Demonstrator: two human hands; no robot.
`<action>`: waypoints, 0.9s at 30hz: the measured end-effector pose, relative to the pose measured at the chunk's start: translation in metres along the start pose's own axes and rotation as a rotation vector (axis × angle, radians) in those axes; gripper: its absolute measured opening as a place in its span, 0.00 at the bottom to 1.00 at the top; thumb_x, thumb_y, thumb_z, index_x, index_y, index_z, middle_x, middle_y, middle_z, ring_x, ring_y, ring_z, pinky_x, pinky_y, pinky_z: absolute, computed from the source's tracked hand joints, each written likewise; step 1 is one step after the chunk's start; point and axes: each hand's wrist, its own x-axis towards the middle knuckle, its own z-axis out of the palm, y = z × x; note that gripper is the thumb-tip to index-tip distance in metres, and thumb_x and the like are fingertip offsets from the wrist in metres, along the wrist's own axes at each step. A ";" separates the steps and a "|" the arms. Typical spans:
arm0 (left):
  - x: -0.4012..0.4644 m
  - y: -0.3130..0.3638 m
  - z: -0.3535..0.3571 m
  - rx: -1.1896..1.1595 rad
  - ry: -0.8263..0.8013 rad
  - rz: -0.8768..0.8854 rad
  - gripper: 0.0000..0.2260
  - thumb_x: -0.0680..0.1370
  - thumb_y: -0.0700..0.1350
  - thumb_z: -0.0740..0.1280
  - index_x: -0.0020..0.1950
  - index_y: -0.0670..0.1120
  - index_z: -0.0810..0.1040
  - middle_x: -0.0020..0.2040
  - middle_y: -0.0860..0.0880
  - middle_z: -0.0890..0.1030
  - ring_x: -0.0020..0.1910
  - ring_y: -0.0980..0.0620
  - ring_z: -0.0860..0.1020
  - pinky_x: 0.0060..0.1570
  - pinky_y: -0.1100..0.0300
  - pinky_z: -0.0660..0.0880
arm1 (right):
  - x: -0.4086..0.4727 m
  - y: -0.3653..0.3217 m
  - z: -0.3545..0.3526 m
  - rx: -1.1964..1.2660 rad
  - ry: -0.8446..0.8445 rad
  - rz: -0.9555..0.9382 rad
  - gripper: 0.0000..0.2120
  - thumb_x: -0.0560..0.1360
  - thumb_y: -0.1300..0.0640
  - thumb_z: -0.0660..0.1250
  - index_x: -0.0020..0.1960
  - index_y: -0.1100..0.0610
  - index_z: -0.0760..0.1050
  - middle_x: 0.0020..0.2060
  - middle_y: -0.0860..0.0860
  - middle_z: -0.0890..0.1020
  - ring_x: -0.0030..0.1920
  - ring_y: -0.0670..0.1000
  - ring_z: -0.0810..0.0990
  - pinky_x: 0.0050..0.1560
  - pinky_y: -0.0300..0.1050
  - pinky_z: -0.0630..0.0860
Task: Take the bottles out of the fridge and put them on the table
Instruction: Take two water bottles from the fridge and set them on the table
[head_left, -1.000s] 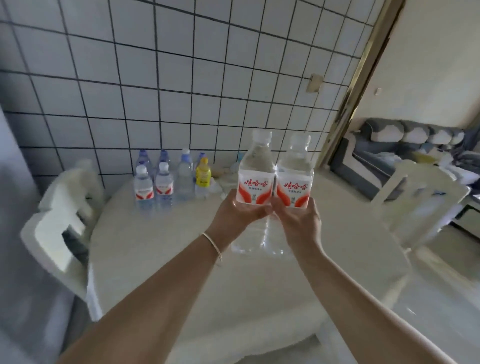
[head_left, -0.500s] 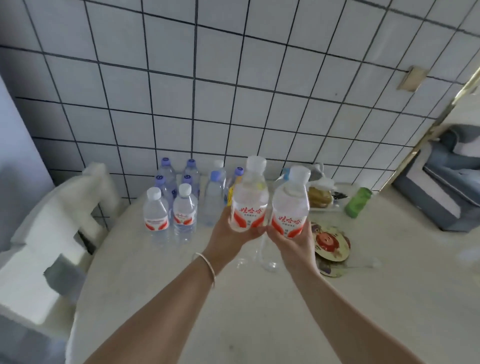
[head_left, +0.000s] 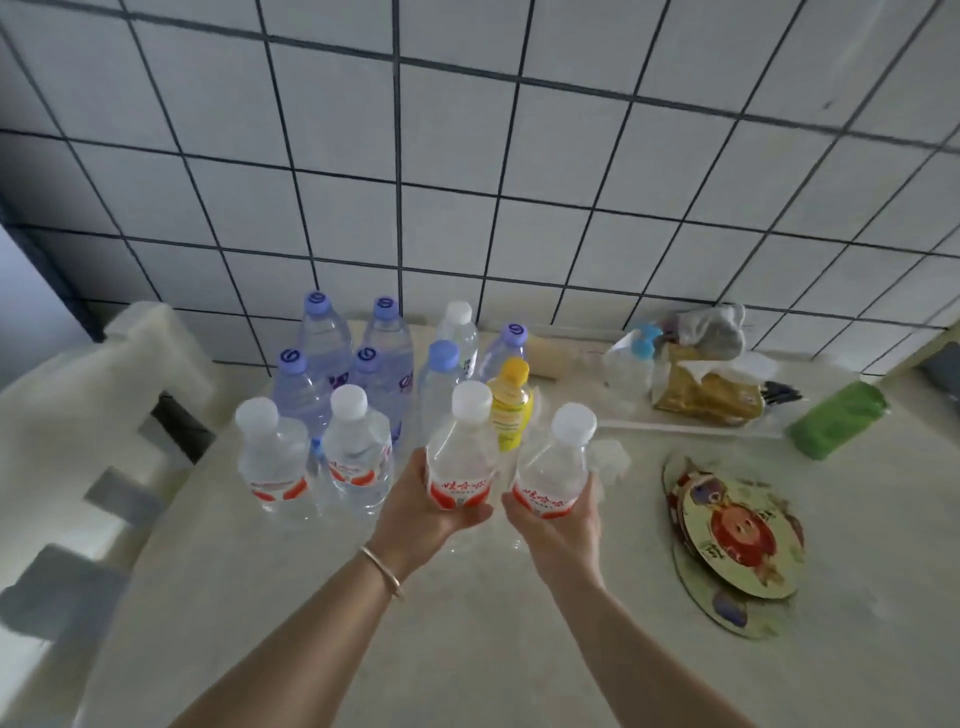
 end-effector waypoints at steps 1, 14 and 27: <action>0.005 -0.006 0.000 -0.003 0.006 -0.006 0.37 0.52 0.55 0.79 0.57 0.45 0.74 0.50 0.48 0.83 0.49 0.54 0.82 0.50 0.57 0.78 | 0.005 0.004 0.004 -0.012 -0.002 0.004 0.22 0.62 0.62 0.77 0.42 0.45 0.67 0.38 0.46 0.79 0.37 0.47 0.78 0.33 0.35 0.74; 0.041 -0.049 0.005 -0.068 0.086 -0.017 0.30 0.58 0.26 0.77 0.57 0.34 0.71 0.49 0.43 0.80 0.42 0.65 0.79 0.40 0.74 0.74 | 0.038 0.043 0.044 -0.054 -0.039 0.007 0.25 0.56 0.56 0.78 0.47 0.47 0.68 0.42 0.48 0.80 0.40 0.36 0.77 0.35 0.26 0.71; 0.045 -0.053 -0.003 -0.097 -0.043 -0.088 0.41 0.54 0.49 0.78 0.66 0.42 0.69 0.59 0.46 0.80 0.58 0.52 0.79 0.53 0.70 0.74 | 0.041 0.046 0.045 -0.176 -0.100 0.022 0.29 0.60 0.53 0.79 0.53 0.45 0.65 0.44 0.41 0.77 0.46 0.45 0.77 0.38 0.29 0.68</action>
